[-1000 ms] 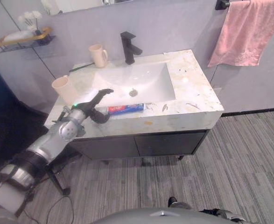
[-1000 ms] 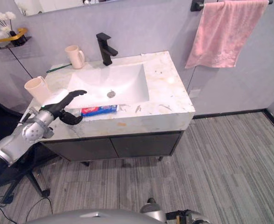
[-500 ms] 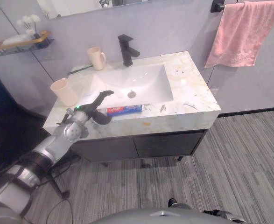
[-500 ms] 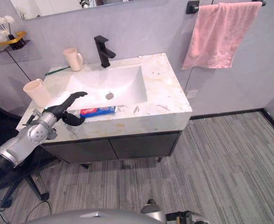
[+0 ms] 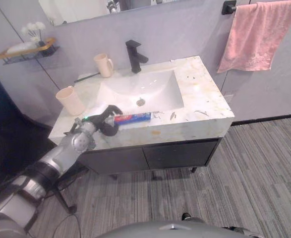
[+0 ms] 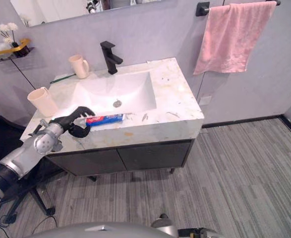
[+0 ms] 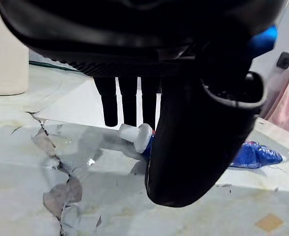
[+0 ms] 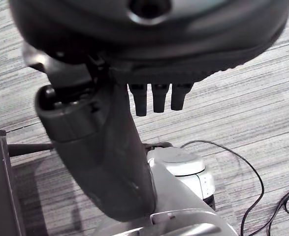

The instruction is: Organize the bathroom.

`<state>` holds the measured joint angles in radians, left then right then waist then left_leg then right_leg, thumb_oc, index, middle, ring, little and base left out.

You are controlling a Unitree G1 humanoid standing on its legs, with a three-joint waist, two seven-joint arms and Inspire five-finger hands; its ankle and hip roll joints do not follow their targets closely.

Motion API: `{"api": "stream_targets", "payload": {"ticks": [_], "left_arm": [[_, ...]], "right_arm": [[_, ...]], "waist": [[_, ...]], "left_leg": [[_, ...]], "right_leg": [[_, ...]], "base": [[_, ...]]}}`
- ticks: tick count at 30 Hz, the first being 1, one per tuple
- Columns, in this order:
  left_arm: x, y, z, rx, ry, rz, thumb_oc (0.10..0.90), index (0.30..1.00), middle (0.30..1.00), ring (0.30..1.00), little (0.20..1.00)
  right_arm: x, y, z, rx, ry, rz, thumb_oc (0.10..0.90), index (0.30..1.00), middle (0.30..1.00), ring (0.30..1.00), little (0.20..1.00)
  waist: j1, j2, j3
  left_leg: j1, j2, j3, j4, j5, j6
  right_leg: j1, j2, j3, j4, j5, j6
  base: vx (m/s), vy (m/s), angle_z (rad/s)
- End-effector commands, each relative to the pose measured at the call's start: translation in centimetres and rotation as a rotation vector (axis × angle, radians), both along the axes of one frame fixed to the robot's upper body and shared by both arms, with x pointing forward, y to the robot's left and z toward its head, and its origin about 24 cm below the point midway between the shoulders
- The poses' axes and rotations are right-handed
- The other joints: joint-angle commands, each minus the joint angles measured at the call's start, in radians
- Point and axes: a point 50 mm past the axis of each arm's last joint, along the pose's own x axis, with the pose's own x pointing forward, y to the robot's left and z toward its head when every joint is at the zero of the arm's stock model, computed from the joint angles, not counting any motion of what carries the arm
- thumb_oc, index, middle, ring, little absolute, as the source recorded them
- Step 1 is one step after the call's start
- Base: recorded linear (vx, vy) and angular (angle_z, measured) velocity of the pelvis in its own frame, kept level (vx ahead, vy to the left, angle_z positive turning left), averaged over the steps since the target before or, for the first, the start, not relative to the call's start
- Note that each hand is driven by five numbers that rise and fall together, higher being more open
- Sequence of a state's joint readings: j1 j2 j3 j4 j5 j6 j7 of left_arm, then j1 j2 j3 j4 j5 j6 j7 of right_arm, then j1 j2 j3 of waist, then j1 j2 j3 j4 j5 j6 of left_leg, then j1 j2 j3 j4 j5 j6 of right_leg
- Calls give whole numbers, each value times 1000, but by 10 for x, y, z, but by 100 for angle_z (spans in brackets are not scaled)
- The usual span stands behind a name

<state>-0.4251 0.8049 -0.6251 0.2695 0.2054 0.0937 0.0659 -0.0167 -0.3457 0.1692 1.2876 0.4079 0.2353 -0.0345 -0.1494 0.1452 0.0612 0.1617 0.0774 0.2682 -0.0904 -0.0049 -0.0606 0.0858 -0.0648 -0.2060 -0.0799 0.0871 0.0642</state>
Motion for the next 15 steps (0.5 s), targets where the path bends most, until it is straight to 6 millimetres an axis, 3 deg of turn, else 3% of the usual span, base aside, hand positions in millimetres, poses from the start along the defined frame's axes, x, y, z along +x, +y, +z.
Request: {"api": "stream_targets", "payload": {"ticks": [1,9,12,15], "left_arm": [[29,9,44,72,-140,48,400,300,300,300,300],[31,12,40,79,-139,86,400,300,300,300,300],[31,12,45,4,-199,96,400,300,300,300,300],[30,9,58,-150,-288,64,400,300,300,300,300]], "right_arm": [[17,13,-2,39,-30,-25,800,900,900,900,900],[17,11,-1,25,-48,-65,800,900,900,900,900],[16,9,0,19,-71,-130,800,900,900,900,900],[20,1,3,-1,-183,-300,800,900,900,900,900]], "waist": [[-33,-27,24],[-46,-24,26],[-49,-26,25],[-52,-34,26]], "left_leg": [[-29,-81,49,141,-120,74],[-32,-81,57,144,-119,72],[-30,-82,61,140,-117,72],[-28,-79,68,135,-112,69]], "right_leg": [[-52,24,76,196,-216,53],[-55,23,80,196,-214,53],[-54,25,82,191,-211,53],[-51,26,83,185,-203,53]], "base": [[14,0,-6],[8,10,-5],[2,6,-1],[0,0,0]]}}
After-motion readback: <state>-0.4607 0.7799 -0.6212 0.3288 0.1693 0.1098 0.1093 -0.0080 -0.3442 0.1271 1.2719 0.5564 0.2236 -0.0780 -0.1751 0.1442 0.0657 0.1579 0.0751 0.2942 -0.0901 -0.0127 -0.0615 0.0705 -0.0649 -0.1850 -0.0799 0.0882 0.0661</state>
